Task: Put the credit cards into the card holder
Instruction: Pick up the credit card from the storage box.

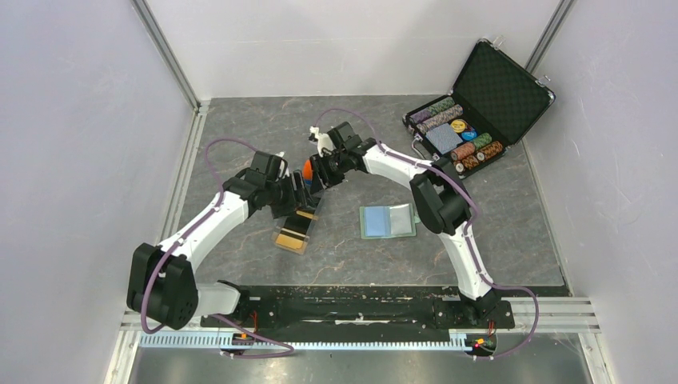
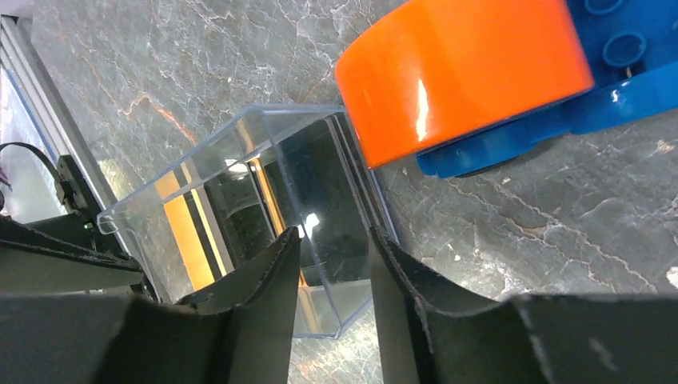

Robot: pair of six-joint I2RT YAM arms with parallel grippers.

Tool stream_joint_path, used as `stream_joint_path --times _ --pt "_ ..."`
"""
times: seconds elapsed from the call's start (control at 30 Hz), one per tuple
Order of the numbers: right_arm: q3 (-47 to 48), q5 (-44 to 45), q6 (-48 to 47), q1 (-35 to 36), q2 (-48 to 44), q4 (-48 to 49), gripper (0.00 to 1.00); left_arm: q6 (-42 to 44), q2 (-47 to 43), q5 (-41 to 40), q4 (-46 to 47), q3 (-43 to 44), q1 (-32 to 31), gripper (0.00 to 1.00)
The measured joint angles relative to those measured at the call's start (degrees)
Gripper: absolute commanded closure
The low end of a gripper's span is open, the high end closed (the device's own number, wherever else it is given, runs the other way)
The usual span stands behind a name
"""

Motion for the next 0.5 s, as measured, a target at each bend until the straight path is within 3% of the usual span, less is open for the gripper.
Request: stream_joint_path --times 0.17,0.27,0.5 --pt "0.52 2.45 -1.86 0.68 -0.04 -1.42 0.90 0.04 0.48 -0.92 -0.44 0.00 0.00 0.31" --pt "0.59 5.27 -3.13 0.72 -0.81 -2.32 0.95 0.09 1.57 -1.29 -0.87 0.00 0.00 0.35" --pt "-1.38 12.81 -2.99 0.74 -4.55 -6.86 0.94 0.59 5.31 -2.71 -0.85 0.00 0.22 0.41"
